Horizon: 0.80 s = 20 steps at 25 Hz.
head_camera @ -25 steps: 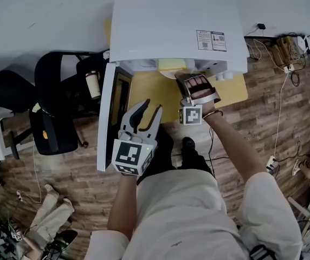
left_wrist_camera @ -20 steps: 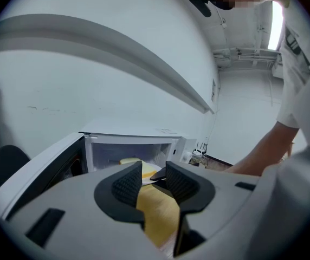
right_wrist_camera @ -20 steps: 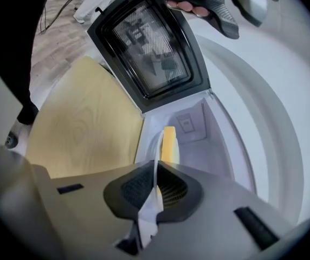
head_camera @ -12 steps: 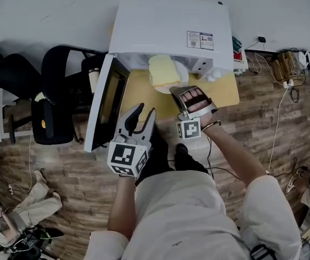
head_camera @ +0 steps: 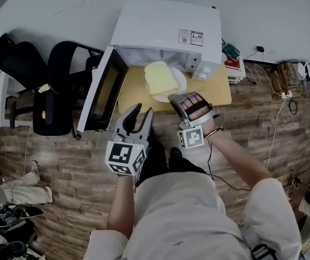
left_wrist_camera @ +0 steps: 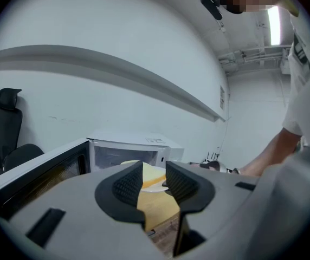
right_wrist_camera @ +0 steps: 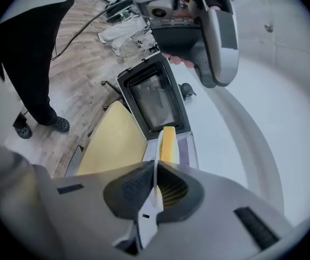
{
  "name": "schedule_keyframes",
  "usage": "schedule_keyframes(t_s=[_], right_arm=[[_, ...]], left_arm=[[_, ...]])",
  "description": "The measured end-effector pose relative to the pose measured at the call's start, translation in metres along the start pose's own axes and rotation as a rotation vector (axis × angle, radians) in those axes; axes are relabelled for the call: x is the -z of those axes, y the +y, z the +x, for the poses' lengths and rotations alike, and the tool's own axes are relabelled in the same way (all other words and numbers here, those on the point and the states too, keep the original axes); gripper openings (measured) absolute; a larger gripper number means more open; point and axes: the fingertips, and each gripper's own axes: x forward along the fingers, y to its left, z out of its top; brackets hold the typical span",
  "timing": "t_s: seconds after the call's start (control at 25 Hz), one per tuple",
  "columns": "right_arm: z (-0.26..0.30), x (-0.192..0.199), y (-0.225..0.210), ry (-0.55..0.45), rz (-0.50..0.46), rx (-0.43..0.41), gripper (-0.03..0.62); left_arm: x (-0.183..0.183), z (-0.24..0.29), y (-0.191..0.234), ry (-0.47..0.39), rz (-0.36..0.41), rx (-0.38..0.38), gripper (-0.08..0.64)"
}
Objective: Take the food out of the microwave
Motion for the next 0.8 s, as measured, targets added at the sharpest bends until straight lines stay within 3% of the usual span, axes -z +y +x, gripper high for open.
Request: schedule_keyframes(t_s=[0.48,0.8], right_arm=[[-0.078,-0.01,-0.054,-0.068,-0.032,0.029,0.009],[-0.101,0.002,-0.091,-0.072,-0.038,0.071,0.011]], left_arm=[[-0.012,-0.035,-0.035,-0.064,-0.004,-0.069,0.118],[-0.029,-0.036,-0.048,-0.091,0.006,-0.091,0.086]])
